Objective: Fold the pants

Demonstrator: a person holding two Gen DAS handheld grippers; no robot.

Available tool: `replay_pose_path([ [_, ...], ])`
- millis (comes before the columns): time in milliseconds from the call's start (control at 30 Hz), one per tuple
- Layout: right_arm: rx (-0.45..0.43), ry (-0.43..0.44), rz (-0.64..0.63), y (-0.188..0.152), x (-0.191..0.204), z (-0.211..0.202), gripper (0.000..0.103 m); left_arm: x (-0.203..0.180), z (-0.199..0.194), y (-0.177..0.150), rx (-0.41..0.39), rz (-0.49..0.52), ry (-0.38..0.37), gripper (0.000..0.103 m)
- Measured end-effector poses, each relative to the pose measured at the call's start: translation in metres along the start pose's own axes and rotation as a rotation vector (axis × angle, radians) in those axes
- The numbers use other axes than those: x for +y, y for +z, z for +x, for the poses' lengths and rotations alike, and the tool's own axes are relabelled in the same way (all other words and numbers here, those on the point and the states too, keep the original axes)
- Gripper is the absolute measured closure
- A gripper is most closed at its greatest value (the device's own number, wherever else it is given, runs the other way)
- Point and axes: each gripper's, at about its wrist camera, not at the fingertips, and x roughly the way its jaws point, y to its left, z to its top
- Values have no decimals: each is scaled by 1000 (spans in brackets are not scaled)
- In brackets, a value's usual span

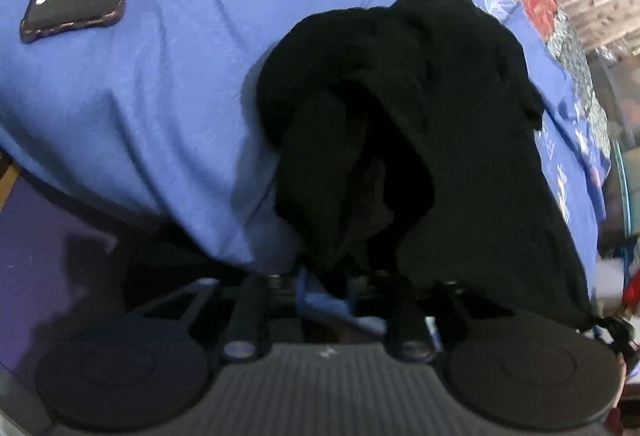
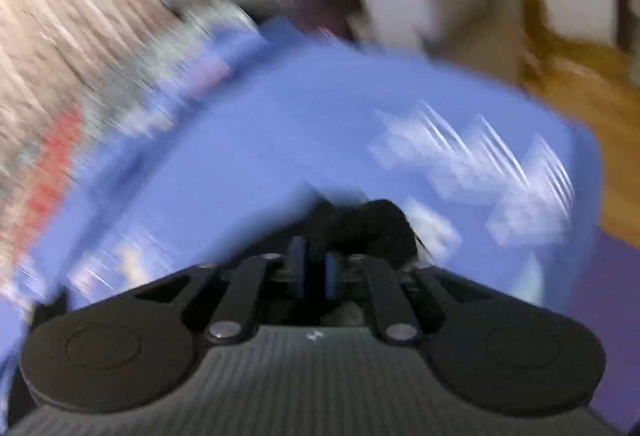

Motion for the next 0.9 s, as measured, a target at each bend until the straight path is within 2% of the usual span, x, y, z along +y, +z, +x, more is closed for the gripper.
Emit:
replay_pose_path([
  [33,16,-23,38,-6,-3,3,62,2,-7,0,-17,10,-9,71],
  [100,-2,-6,109,-18,-21,-7,62,12,-34,5,-100,18,-43,66],
  [133,-22,-30,125,-20,-23,-13,60,18,-49,11,-155,10,-44,65],
  [233,-141,-51,157,-17,-23,-33,60,32,-76,36,-281,-19,2,59],
  [300,-188,-11,119,-10,-2,-43,60,33,-79,54,-326,-20,15,50],
  [367,-182,68,39,-4,34,-45,60,25,-71,72,-349,-12,20,44],
  [467,-106,213,-106,-4,98,-35,58,6,-49,95,-353,19,-34,37],
  [567,33,359,-211,-23,175,-4,49,-13,-24,111,-345,44,-88,27],
  [667,165,452,-237,-46,235,40,41,-24,1,116,-308,46,-107,26],
  [700,212,474,-255,-58,257,60,36,-22,7,117,-295,39,-113,26],
  [833,368,489,-240,-102,319,126,35,-17,16,113,-287,28,-102,20],
  [867,406,488,-224,-110,331,143,35,-19,18,112,-285,36,-90,21],
  [900,447,478,-215,-122,347,162,36,-20,19,109,-284,52,-75,27],
])
